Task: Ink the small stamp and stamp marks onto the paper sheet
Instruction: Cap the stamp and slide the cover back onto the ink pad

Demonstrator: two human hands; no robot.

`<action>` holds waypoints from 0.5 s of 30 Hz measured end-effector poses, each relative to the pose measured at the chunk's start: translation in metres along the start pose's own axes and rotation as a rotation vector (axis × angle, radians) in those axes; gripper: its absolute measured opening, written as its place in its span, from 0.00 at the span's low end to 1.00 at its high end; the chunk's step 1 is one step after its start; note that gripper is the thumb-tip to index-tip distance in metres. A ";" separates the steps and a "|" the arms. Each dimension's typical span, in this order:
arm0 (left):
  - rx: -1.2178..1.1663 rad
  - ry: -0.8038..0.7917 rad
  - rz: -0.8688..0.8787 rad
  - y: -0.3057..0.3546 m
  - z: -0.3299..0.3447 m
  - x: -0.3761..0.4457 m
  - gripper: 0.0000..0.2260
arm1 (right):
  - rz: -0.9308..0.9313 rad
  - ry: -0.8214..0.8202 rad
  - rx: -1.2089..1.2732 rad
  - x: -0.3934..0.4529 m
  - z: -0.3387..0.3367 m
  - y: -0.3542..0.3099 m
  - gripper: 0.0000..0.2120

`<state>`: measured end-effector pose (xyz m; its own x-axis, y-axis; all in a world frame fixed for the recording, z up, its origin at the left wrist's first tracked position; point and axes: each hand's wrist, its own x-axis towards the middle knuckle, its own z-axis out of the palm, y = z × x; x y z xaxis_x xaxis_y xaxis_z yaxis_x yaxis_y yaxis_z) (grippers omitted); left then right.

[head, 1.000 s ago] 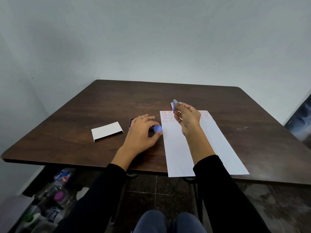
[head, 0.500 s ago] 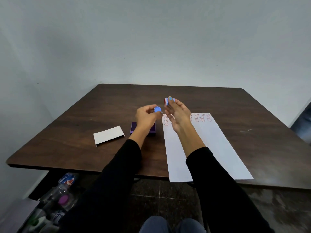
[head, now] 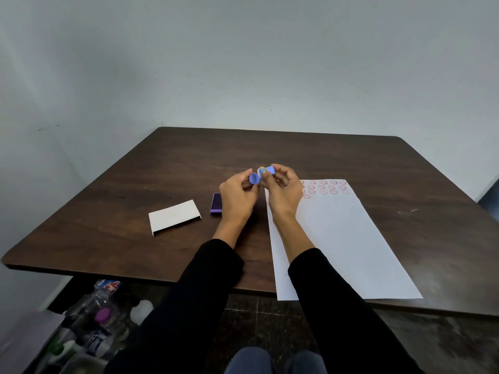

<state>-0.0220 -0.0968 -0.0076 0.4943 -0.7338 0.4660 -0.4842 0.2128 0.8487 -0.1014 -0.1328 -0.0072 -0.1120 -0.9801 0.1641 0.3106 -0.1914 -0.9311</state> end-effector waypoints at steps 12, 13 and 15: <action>0.002 0.006 0.048 0.000 -0.002 -0.004 0.12 | -0.074 -0.080 -0.113 -0.001 0.001 0.004 0.12; -0.010 0.009 0.036 0.000 -0.002 -0.004 0.12 | -0.077 -0.083 -0.108 -0.001 0.001 0.004 0.12; -0.031 0.019 0.013 -0.001 -0.002 -0.004 0.12 | -0.078 -0.090 -0.103 -0.001 0.000 0.003 0.12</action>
<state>-0.0218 -0.0927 -0.0094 0.5021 -0.7183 0.4816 -0.4683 0.2424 0.8497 -0.1002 -0.1320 -0.0100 -0.0457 -0.9641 0.2614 0.2057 -0.2651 -0.9420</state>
